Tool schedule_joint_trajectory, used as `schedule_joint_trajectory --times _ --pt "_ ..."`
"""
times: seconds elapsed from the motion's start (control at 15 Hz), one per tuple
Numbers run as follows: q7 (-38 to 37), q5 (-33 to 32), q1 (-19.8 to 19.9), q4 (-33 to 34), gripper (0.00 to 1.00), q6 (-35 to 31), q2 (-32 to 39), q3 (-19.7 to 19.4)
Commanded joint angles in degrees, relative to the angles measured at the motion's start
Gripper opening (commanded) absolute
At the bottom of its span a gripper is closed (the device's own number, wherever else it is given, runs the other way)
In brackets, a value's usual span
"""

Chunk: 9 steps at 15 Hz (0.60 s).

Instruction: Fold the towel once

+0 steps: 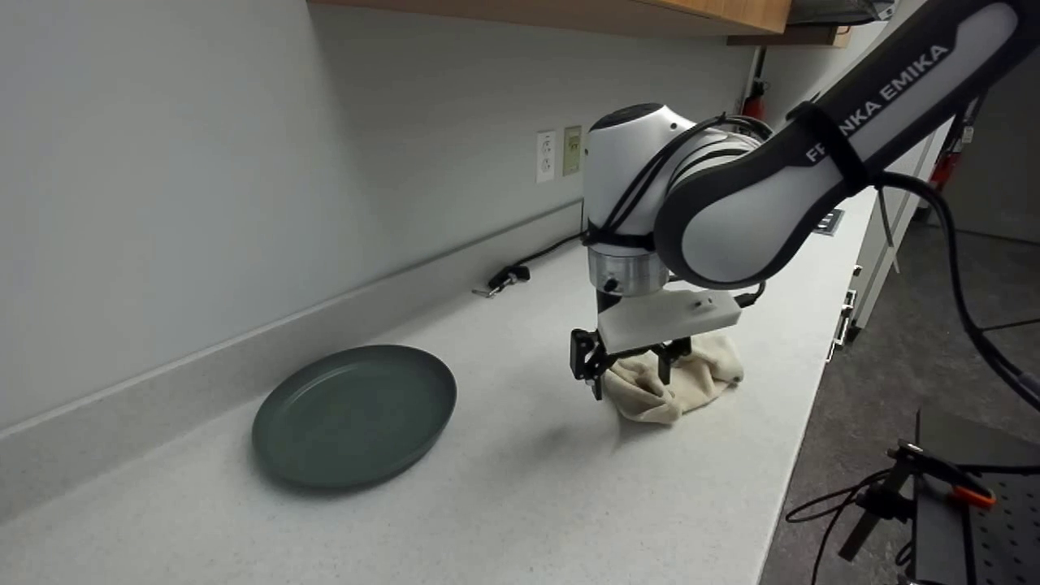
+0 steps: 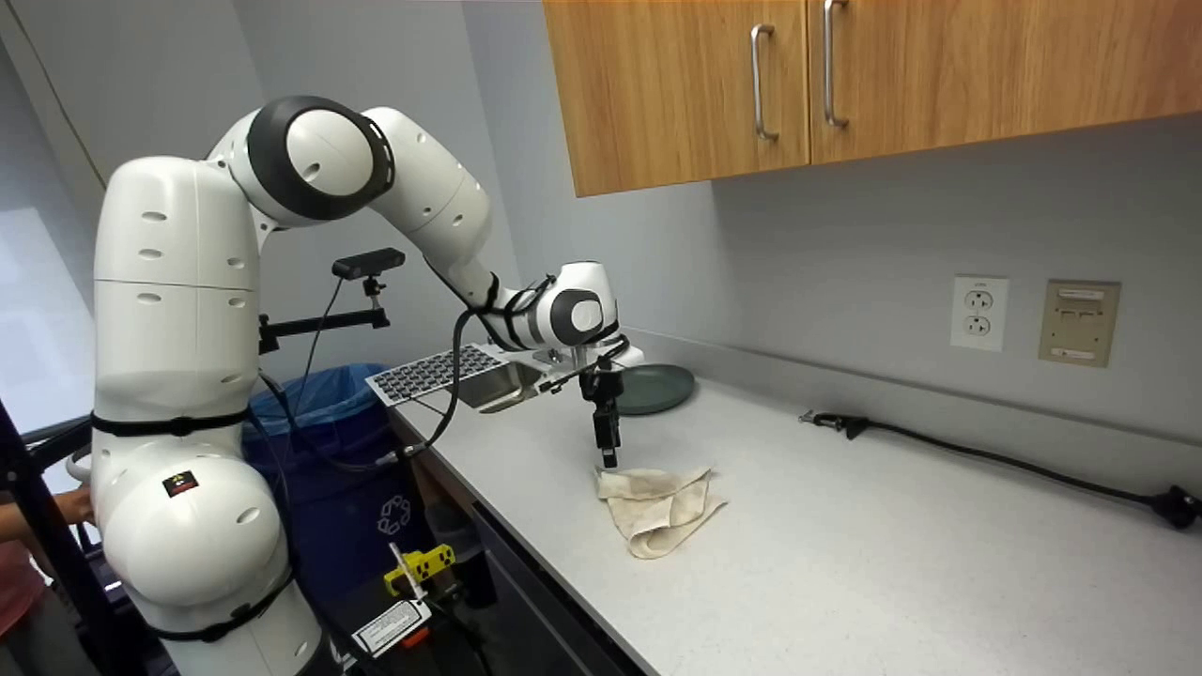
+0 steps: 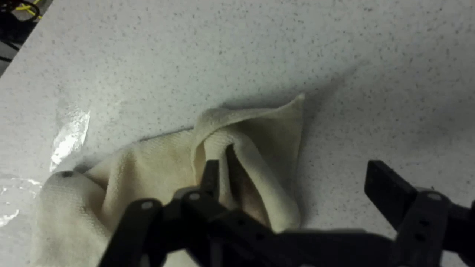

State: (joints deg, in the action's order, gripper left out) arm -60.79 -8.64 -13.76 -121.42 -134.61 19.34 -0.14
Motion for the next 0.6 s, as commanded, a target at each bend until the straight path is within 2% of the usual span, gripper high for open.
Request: schedule_joint_trajectory --times 0.0,0.33,0.53 --pt "-8.6 2.0 -0.3 -1.3 1.0 -2.1 -0.2 -0.2" --pt "-19.4 0.6 -1.3 -4.8 1.0 -4.4 -1.7 0.0" --pt "-23.4 1.8 -0.3 -6.9 1.0 -6.4 -2.1 -0.1"
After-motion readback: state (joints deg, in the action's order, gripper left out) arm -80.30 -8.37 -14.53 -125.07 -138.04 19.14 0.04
